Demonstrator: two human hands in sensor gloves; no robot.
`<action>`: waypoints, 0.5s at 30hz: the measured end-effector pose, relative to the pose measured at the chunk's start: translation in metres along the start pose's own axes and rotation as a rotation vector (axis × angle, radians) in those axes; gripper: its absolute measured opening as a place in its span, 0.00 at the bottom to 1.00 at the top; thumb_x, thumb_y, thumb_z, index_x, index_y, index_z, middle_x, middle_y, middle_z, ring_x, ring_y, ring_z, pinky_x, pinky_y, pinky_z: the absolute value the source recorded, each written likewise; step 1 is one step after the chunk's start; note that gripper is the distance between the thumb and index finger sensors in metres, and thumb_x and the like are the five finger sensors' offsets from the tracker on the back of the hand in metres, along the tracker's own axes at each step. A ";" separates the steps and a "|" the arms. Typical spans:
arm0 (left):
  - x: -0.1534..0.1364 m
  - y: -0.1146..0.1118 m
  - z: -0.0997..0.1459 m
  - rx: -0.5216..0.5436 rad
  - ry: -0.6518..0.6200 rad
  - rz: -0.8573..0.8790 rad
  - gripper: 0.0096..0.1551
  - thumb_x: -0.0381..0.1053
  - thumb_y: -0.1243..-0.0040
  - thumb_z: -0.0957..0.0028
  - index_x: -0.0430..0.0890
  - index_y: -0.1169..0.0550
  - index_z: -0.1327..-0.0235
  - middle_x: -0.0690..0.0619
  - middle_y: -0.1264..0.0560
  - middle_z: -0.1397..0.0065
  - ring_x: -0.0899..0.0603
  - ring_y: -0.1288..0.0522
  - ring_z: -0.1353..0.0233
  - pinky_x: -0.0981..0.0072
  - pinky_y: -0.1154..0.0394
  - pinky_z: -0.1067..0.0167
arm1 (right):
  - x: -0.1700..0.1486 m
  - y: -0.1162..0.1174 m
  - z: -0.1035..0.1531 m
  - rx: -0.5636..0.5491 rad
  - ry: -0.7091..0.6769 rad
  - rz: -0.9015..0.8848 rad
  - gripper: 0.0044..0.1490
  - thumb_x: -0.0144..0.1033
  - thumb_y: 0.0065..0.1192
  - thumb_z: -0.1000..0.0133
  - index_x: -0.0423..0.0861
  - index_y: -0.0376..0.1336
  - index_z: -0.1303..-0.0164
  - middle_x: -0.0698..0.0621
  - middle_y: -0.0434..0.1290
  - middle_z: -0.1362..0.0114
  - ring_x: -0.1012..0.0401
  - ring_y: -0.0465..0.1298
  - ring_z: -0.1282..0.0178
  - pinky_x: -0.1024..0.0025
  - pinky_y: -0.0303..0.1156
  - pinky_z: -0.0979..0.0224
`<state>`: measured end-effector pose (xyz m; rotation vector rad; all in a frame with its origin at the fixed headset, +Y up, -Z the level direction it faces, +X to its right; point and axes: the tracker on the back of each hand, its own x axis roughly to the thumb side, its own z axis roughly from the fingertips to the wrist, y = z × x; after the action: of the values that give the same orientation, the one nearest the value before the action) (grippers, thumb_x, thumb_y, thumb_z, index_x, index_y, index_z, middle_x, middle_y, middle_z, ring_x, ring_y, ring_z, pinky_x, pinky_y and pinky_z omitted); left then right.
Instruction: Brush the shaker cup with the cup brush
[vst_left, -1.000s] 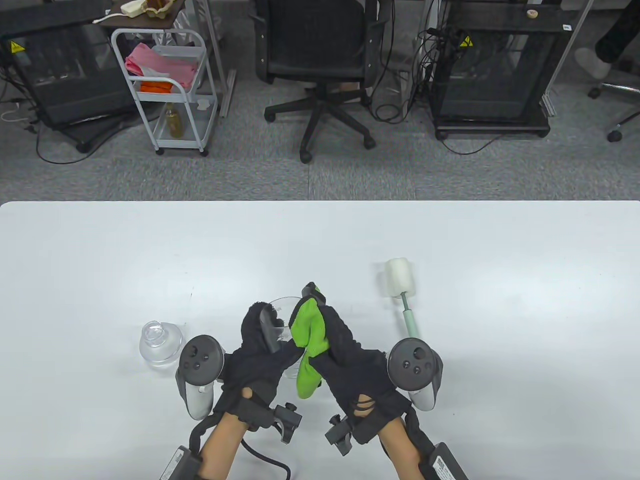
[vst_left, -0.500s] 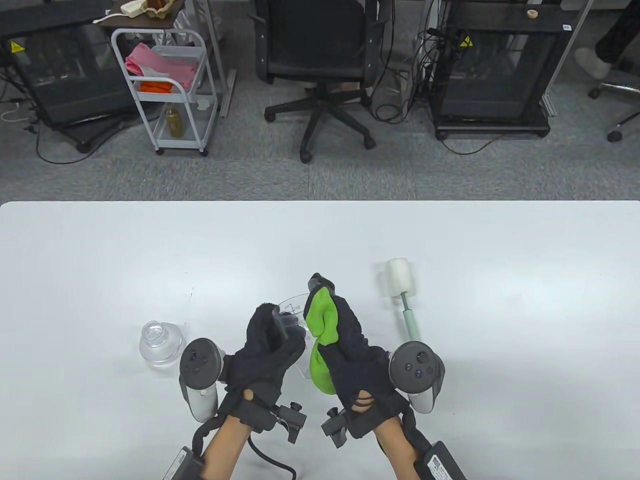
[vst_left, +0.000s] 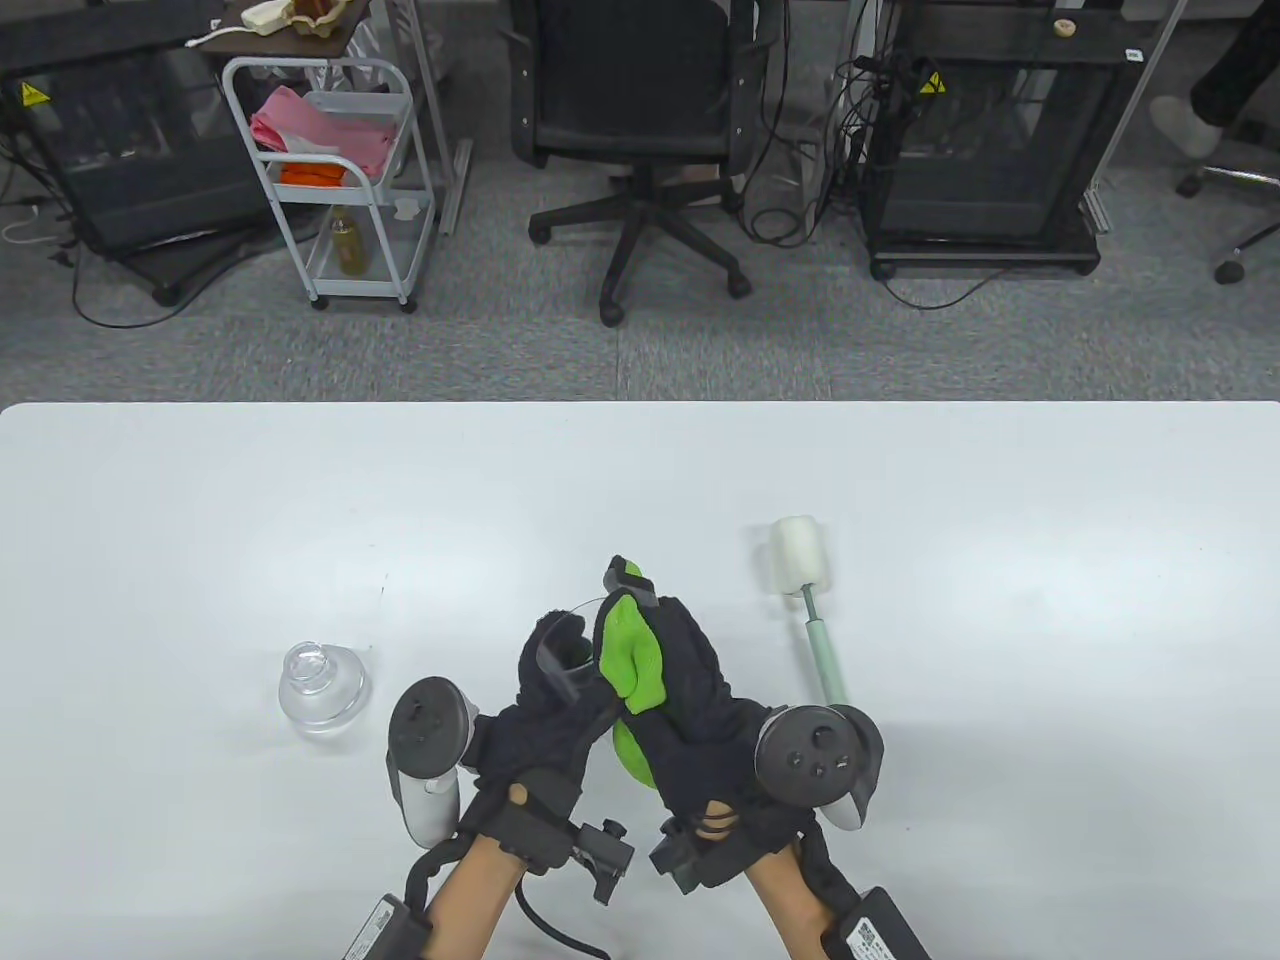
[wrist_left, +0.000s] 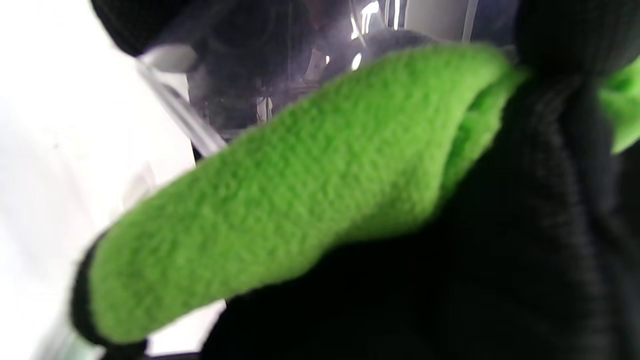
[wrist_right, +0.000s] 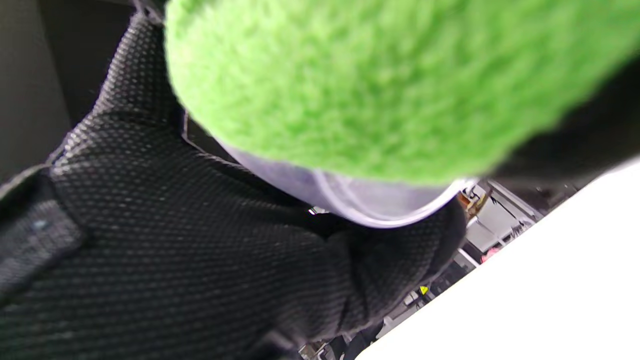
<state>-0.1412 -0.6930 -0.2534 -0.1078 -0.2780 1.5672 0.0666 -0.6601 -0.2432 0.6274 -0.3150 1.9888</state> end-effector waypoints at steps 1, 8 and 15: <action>0.000 0.002 0.000 0.012 -0.005 0.016 0.69 0.78 0.36 0.60 0.40 0.51 0.21 0.35 0.45 0.22 0.31 0.33 0.30 0.35 0.28 0.38 | -0.001 0.000 0.000 -0.001 0.012 -0.060 0.45 0.61 0.49 0.46 0.63 0.38 0.22 0.41 0.48 0.17 0.41 0.61 0.23 0.51 0.67 0.26; 0.003 -0.002 -0.001 -0.060 -0.092 0.199 0.67 0.75 0.44 0.53 0.36 0.62 0.28 0.36 0.38 0.21 0.28 0.27 0.26 0.37 0.26 0.36 | -0.021 0.000 -0.001 0.028 0.144 -0.419 0.47 0.66 0.44 0.44 0.58 0.39 0.19 0.40 0.53 0.18 0.39 0.59 0.22 0.46 0.65 0.26; -0.003 -0.010 0.001 -0.026 -0.015 0.090 0.71 0.81 0.39 0.60 0.44 0.61 0.25 0.25 0.57 0.19 0.23 0.42 0.25 0.32 0.32 0.35 | 0.000 0.003 0.002 0.000 -0.008 -0.081 0.46 0.65 0.48 0.45 0.65 0.37 0.21 0.43 0.46 0.17 0.40 0.60 0.22 0.47 0.66 0.26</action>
<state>-0.1317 -0.6962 -0.2507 -0.1304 -0.3092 1.6541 0.0643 -0.6626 -0.2412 0.6386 -0.2899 1.9093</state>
